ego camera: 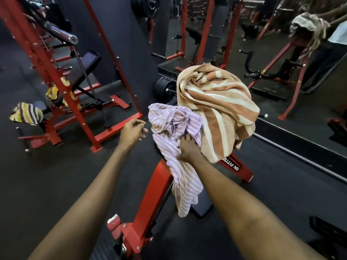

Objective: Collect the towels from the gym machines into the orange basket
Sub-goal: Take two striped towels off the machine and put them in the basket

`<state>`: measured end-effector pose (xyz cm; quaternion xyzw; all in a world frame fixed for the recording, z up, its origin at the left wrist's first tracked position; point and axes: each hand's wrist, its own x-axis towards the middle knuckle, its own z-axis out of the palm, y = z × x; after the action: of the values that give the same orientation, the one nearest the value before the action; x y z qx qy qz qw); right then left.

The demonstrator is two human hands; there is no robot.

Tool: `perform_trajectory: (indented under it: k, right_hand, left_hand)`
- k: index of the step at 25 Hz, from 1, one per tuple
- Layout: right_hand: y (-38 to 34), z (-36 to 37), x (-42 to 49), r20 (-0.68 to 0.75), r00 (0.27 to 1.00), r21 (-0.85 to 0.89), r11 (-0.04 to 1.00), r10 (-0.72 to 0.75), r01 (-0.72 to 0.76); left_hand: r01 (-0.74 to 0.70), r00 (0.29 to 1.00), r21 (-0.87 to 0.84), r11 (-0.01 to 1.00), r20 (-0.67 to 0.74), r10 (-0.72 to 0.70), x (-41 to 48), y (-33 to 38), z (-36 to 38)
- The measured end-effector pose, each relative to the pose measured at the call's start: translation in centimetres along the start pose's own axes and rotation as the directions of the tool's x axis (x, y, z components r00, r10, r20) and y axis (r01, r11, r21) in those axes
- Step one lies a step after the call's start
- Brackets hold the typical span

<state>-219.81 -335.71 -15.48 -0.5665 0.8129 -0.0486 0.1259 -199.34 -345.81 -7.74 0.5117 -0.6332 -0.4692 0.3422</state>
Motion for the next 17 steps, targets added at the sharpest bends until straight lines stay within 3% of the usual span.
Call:
perform_trajectory:
  k: [3, 8, 12, 17]
  right_hand:
    - [-1.1, 0.0, 0.3, -0.089, 0.995, -0.059, 0.997, -0.054, 0.049]
    - [-1.2, -0.1, 0.3, -0.105, 0.982, -0.092, 0.985, -0.154, 0.144]
    - [-0.5, -0.7, -1.5, -0.063, 0.989, 0.115, 0.984, -0.132, 0.139]
    - [2.1, -3.2, -5.9, 0.016, 1.0, 0.37, 0.929, -0.02, 0.012]
  left_hand:
    - [-0.016, 0.999, 0.025, 1.0, 0.04, 0.015, 1.6, 0.8, 1.1]
    - [-0.057, 0.988, 0.013, 0.998, 0.146, 0.054, 3.3, 2.3, 3.2]
    - [-0.075, 0.973, -0.043, 0.996, 0.215, 0.083, 4.1, 3.2, 6.2]
    - [-0.144, 0.945, -0.017, 0.989, 0.294, 0.142, 2.2, 6.3, 10.3]
